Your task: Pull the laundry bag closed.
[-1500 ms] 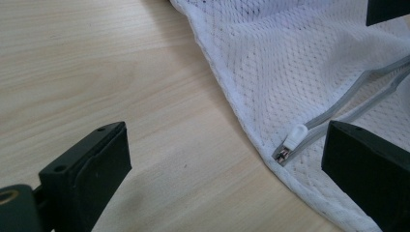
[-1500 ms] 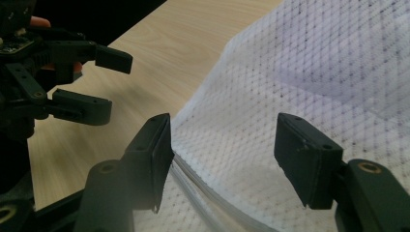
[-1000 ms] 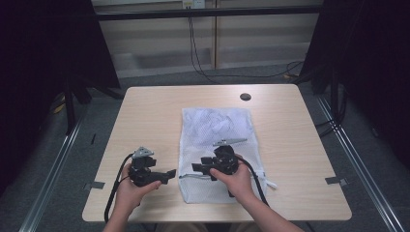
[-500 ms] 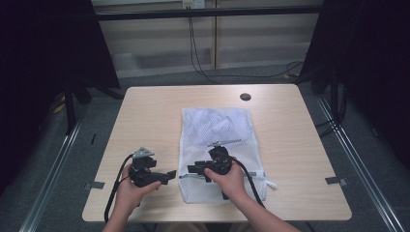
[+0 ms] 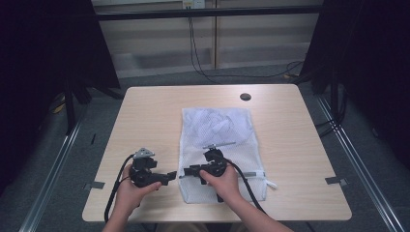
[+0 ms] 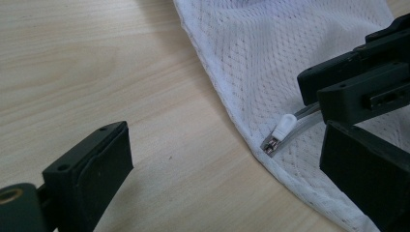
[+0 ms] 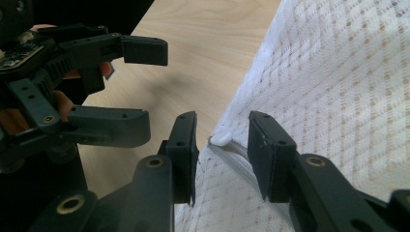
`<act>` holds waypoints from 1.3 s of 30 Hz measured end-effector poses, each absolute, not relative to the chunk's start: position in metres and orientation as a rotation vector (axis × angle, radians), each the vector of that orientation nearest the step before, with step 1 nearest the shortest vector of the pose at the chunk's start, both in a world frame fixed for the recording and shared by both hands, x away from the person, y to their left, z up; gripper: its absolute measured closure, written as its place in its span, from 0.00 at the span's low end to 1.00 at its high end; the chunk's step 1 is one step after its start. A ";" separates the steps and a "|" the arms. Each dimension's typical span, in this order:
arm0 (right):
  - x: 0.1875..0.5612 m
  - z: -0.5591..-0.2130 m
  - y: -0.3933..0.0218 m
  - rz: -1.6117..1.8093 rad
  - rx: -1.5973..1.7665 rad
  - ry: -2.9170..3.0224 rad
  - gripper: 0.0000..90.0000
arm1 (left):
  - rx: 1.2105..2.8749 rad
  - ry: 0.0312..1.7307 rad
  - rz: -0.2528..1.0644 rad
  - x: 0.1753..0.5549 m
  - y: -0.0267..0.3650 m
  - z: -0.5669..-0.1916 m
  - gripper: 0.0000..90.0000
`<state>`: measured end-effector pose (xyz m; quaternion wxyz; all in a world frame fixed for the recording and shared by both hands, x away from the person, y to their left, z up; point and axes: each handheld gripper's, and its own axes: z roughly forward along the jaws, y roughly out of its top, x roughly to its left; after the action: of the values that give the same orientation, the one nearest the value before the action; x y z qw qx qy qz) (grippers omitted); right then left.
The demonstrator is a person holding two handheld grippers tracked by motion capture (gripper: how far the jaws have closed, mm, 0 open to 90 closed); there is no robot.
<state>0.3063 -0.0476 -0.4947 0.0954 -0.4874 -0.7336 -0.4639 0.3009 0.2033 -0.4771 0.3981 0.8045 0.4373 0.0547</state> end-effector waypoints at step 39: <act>0.314 -0.505 -0.028 -1.291 -1.482 -2.118 0.97 | 2.022 1.128 0.105 0.300 0.211 -0.476 0.06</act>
<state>0.3143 -0.0275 -0.5051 0.1258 -0.5089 -0.7271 -0.4433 0.2996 0.2110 -0.4761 0.4004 0.7993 0.4462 0.0414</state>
